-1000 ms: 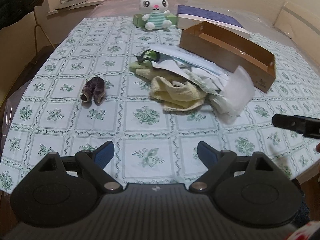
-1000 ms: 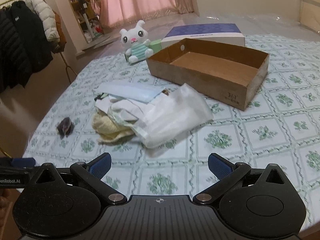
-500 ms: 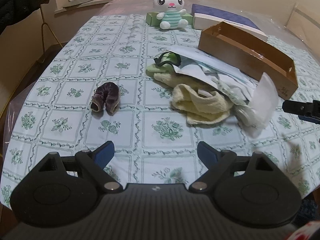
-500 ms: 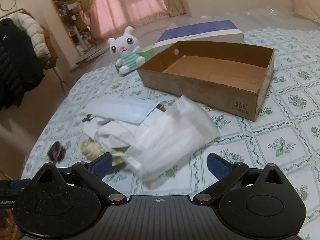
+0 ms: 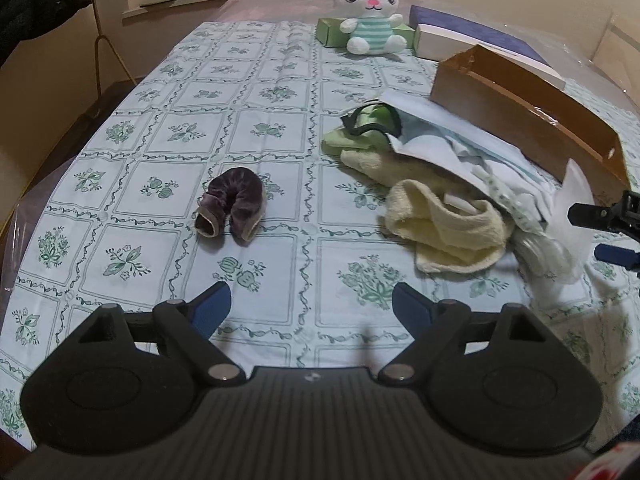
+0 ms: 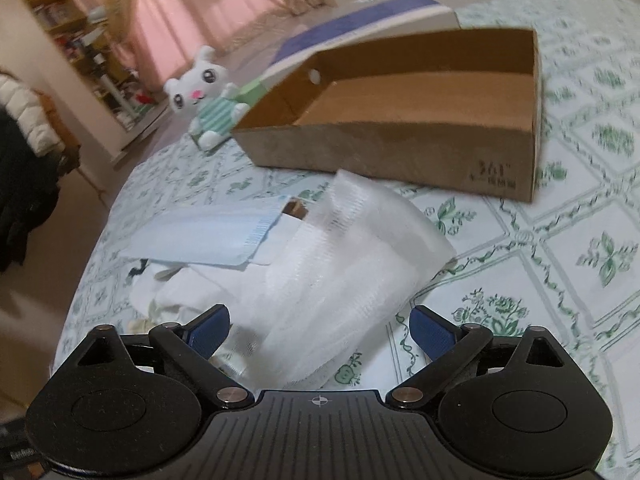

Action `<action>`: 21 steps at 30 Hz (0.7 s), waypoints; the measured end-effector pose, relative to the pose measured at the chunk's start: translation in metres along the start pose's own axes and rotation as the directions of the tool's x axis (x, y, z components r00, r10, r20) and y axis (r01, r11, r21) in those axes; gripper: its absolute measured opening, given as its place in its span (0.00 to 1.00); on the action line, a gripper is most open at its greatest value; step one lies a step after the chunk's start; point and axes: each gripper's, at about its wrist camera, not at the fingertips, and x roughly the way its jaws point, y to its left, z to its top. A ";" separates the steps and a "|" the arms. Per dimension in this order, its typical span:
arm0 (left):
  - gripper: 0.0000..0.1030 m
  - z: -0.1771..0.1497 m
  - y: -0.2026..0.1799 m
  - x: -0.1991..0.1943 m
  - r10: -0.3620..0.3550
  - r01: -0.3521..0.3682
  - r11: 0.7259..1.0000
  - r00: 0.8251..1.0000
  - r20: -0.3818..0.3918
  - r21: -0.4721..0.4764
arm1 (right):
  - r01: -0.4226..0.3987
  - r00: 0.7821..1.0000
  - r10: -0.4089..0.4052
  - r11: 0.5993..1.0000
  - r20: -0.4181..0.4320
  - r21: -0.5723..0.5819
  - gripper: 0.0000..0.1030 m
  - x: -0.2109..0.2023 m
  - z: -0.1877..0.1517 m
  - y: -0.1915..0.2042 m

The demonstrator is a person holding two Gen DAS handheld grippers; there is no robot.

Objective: Organize soft objects
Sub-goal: 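Grasp the white plastic bag with the right gripper while the left gripper approaches the purple socks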

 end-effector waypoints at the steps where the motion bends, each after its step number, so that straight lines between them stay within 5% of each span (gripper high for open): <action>1: 0.84 0.000 0.001 0.002 0.004 -0.004 1.000 1.000 -0.002 -0.002 | 0.000 1.000 0.000 1.000 -0.003 0.016 0.92 0.003 0.000 -0.002; 10: 0.82 0.000 0.011 0.013 0.042 -0.042 0.999 0.999 0.003 0.000 | 0.006 1.000 -0.006 1.000 -0.014 0.029 0.45 0.008 0.000 -0.012; 15: 0.82 0.000 0.014 0.014 0.046 -0.045 0.999 0.999 0.013 -0.008 | 0.016 1.000 -0.016 0.999 0.008 -0.031 0.08 0.003 0.002 -0.011; 21: 0.80 0.000 0.013 0.012 0.046 -0.047 0.999 0.999 0.025 0.002 | 0.076 0.995 -0.062 0.976 0.077 -0.203 0.01 -0.017 -0.001 0.004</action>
